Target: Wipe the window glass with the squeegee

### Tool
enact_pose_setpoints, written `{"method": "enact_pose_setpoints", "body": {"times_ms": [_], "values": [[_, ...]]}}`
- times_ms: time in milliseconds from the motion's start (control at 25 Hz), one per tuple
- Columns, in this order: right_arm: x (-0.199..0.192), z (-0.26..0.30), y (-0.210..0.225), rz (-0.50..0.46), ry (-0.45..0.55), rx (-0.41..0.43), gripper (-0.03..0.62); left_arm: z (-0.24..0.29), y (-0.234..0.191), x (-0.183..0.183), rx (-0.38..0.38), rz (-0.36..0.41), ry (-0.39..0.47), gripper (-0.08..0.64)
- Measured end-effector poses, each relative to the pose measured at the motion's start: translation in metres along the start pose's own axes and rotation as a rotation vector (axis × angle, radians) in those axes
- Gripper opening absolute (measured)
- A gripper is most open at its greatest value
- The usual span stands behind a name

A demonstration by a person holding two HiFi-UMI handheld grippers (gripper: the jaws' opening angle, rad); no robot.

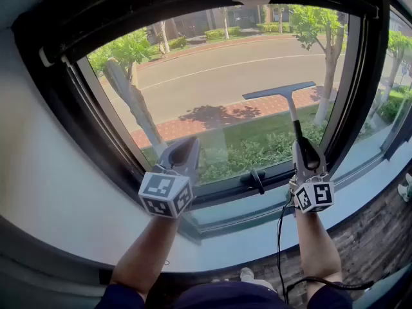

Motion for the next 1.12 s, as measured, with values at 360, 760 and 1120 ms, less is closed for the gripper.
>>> {"method": "enact_pose_setpoints", "body": {"times_ms": [360,760,1120], "values": [[-0.028,-0.022,-0.002,0.020,-0.066,-0.002,0.101,0.003,0.005,-0.006,-0.009,-0.015,-0.012,0.005],[-0.058,-0.045,-0.002,0.046,-0.124,-0.013,0.101,0.003,0.010,-0.013,-0.016,-0.004,-0.035,0.005],[-0.070,-0.055,-0.002,0.036,-0.155,-0.005,0.101,0.004,0.014,-0.019,-0.014,-0.006,-0.052,0.005]]}}
Point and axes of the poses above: the fingertips, and each gripper's own axes: z forward along the fingers, y to its right, x out of its top, the point moved 9 cm from there along -z, backward along the fingers, and after that the axes turned 6 degrees about x, right-handed, at the moved point
